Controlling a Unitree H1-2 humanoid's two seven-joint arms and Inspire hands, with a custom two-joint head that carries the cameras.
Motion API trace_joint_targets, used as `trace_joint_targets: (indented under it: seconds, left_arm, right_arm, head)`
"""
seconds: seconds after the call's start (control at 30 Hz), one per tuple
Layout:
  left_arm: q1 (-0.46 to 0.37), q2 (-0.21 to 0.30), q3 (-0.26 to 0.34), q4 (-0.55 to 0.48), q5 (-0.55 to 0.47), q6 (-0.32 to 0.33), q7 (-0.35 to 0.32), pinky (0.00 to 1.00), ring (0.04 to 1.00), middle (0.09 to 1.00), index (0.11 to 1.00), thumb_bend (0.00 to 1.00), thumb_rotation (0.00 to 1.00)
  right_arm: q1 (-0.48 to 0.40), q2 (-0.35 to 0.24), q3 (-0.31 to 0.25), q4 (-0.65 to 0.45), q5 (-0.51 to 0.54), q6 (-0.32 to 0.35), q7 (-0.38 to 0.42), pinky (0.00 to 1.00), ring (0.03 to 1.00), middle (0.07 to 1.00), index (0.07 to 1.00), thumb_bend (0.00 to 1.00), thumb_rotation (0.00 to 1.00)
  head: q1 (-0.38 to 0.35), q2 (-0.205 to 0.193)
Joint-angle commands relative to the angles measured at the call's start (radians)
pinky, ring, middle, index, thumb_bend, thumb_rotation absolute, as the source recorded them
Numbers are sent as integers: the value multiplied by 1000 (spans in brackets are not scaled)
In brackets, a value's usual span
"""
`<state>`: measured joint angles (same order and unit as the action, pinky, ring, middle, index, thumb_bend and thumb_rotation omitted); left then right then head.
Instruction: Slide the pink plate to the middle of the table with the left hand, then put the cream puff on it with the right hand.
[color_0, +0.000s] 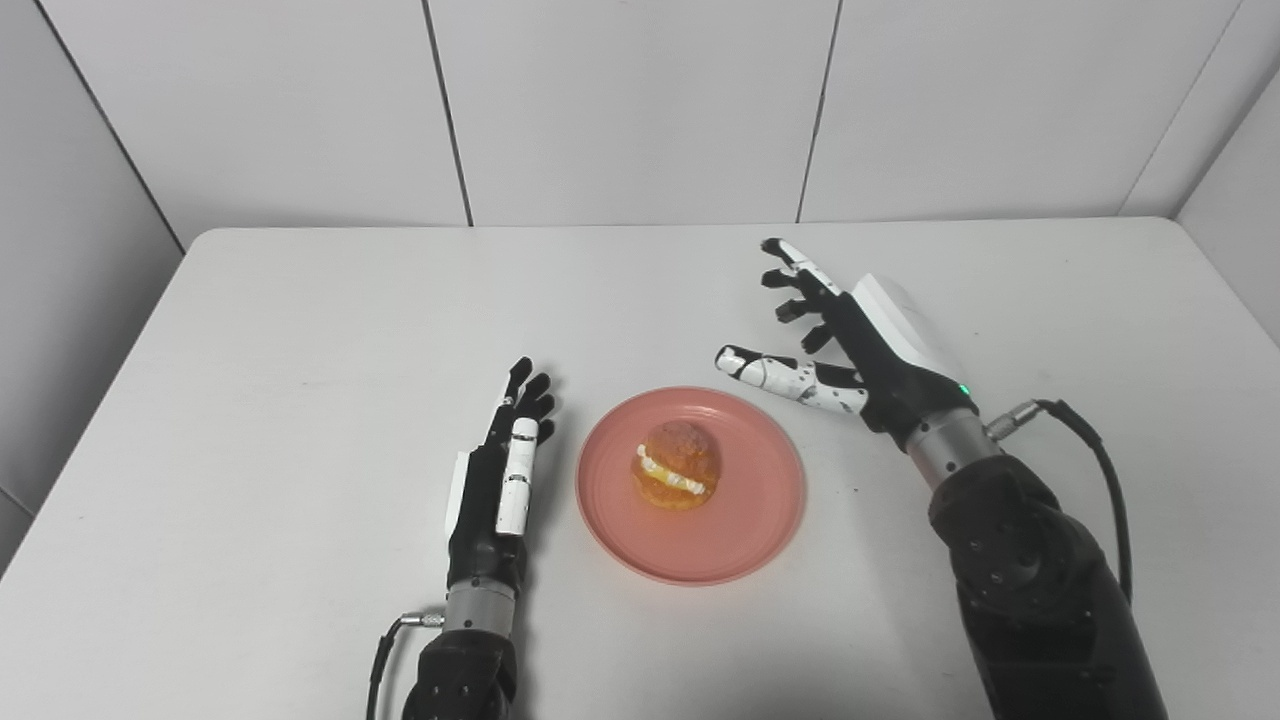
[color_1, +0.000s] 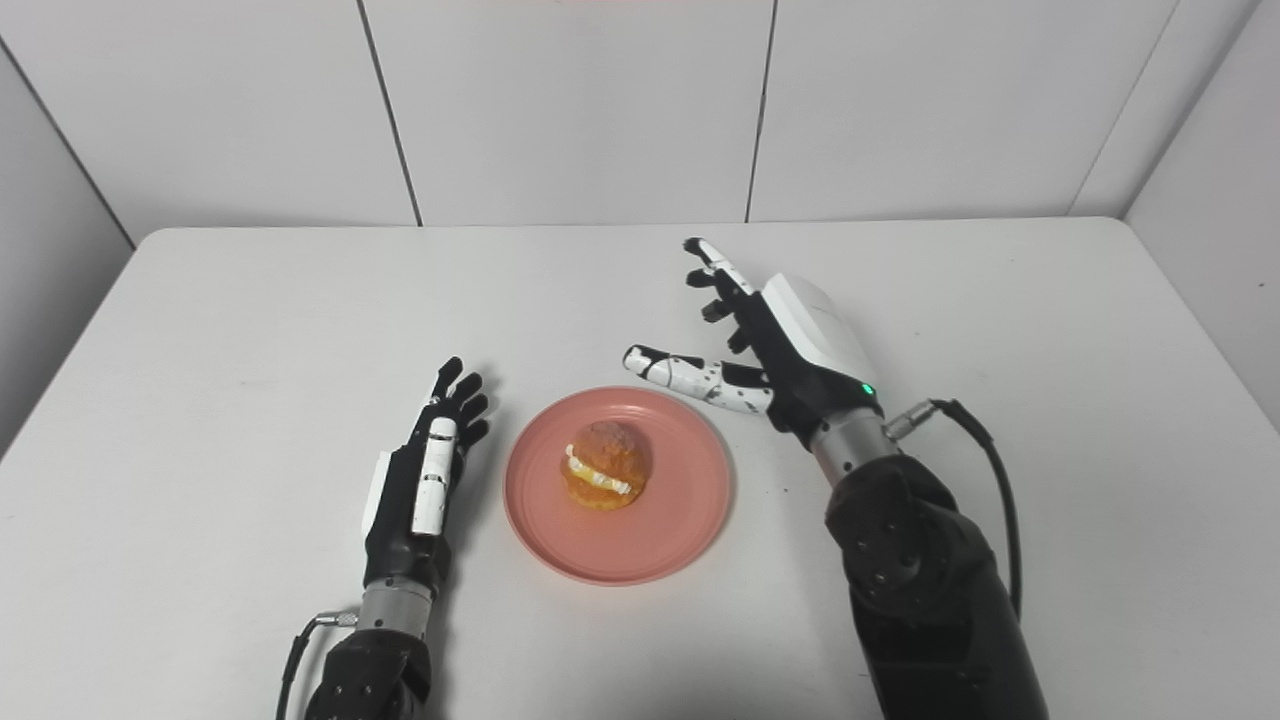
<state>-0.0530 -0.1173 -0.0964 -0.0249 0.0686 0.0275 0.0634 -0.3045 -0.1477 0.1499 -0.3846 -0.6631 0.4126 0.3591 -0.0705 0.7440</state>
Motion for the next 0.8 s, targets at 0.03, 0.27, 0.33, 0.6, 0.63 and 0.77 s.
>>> trace_joint_targets:
  seconds: [0.03,0.27,0.33,0.6,0.63,0.77]
  left_arm:
    - [24,1,-13,7,-14,26,-29,897,912,925,924,432,1000]
    - [25,18,-8,9,-30,23,-43,918,921,934,933,446,1000]
    - [26,22,-7,8,-34,22,-48,922,924,937,936,448,1000]
    - [37,39,-10,-7,-52,31,-70,948,943,950,949,439,1000]
    - [38,42,-9,-7,-53,28,-73,952,945,954,954,443,1000]
    - [50,50,-4,-11,-65,21,-88,963,956,965,963,444,1000]
  right_arm:
    - [46,36,-53,-18,89,-92,-118,831,916,954,979,733,996]
    - [181,82,-105,36,258,-188,-228,884,947,979,1000,683,1000]
    - [201,89,-108,54,301,-220,-247,886,953,984,1000,680,1000]
    - [234,110,-104,125,408,-298,-290,954,992,999,1000,652,1000]
    - [235,111,-105,135,432,-302,-283,970,996,1000,1000,641,1000]
    - [248,108,-101,167,509,-324,-267,999,998,1000,1000,607,1000]
  head:
    - [-2,0]
    - [3,2]
    - [7,3]
    - [20,6]
    - [22,6]
    - [28,6]
